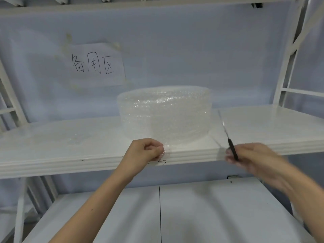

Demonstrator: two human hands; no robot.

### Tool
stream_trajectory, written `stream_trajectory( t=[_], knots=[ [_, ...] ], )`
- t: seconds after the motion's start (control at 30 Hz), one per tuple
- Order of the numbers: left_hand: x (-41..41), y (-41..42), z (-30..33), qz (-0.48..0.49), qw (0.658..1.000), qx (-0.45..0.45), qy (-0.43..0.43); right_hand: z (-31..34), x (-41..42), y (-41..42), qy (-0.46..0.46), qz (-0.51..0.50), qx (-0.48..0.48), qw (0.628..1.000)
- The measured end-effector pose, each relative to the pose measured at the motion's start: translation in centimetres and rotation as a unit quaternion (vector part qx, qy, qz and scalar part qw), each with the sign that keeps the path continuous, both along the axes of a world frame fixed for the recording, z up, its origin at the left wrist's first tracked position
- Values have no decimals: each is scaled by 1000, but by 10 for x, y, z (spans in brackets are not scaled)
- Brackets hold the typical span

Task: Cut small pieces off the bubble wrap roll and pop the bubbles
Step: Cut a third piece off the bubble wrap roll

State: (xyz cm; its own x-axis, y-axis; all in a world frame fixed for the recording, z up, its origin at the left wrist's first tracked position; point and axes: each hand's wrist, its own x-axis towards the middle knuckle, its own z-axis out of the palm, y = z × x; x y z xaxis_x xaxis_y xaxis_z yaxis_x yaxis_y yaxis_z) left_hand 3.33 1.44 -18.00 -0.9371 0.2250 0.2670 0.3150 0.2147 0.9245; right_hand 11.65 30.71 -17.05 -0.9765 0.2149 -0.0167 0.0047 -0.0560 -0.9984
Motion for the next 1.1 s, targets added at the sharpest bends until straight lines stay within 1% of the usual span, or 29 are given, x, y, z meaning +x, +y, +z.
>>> stream_trajectory(
  t=[0.07, 0.13, 0.23, 0.33, 0.43, 0.5, 0.6, 0.77, 1.1],
  knots=[
    [1, 2, -2, 2, 1000, 4, -2, -23, 9, -29, -12, 61, -99, 993],
    [2, 2, -3, 12, 1000, 14, -8, -37, 14, -55, -25, 110, -134, 984],
    [5, 1, -3, 33, 999, 24, -9, -48, 16, -84, -31, 180, -124, 975],
    [5, 0, -1, 49, 999, 23, -2, -62, 11, -101, -37, 223, -108, 968],
    [5, 1, -1, 62, 998, 19, 0, -80, 5, -112, -50, 222, -98, 969],
    [4, 1, -2, 72, 997, 21, -2, -88, 2, -117, -63, 212, -111, 969],
    [3, -1, -2, 90, 996, 18, -4, -92, -1, -119, -77, 226, -108, 965],
    [3, -3, -2, 87, 996, 16, -7, -91, -12, -126, -56, 248, -75, 964],
    [5, -7, -2, 58, 998, 35, -15, -75, -44, -138, 0, 305, -44, 951]
  ],
)
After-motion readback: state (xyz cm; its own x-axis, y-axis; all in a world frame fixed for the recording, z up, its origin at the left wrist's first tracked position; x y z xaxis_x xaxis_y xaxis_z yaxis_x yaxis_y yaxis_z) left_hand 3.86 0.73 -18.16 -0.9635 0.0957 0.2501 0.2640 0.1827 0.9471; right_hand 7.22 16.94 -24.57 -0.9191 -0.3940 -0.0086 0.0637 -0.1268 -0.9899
